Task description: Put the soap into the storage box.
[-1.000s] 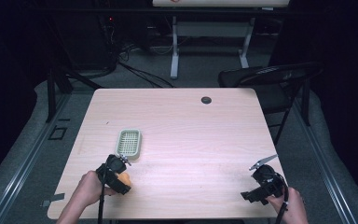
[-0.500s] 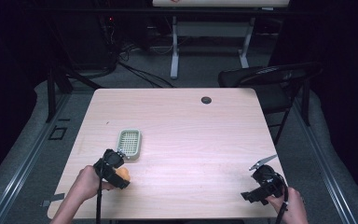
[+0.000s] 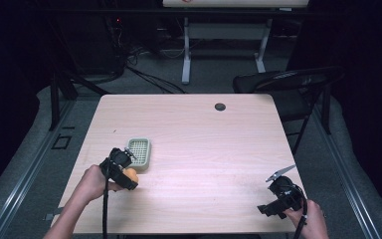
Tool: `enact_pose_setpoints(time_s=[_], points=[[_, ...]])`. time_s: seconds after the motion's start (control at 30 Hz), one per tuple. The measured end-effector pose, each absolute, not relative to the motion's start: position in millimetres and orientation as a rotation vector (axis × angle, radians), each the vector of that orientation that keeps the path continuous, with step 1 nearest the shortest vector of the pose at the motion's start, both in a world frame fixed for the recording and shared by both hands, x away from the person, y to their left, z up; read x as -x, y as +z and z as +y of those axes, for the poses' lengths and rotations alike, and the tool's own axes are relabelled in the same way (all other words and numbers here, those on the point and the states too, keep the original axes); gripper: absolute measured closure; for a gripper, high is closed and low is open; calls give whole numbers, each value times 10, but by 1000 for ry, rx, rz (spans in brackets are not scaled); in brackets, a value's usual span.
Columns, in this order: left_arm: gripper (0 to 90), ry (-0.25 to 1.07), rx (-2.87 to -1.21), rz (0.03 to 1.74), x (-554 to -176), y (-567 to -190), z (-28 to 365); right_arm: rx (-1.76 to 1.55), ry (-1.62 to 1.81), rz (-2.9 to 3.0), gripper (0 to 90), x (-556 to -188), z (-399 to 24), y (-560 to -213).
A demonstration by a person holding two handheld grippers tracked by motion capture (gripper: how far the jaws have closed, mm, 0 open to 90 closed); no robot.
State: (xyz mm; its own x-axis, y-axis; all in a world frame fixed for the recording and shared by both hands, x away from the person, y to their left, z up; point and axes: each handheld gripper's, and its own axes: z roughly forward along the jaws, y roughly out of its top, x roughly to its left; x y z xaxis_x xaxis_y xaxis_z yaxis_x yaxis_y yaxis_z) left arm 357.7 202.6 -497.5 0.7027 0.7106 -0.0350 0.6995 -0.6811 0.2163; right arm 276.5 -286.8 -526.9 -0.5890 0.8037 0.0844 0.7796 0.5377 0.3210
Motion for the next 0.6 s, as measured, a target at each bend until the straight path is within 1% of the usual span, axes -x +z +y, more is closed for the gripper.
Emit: enact_pose_setpoints(time_s=[0.6], points=[[258, 120, -2724, 1114, -3936, -4757, 1933, -1409, 511, 2687, 132, -2742, -2891, -5285]])
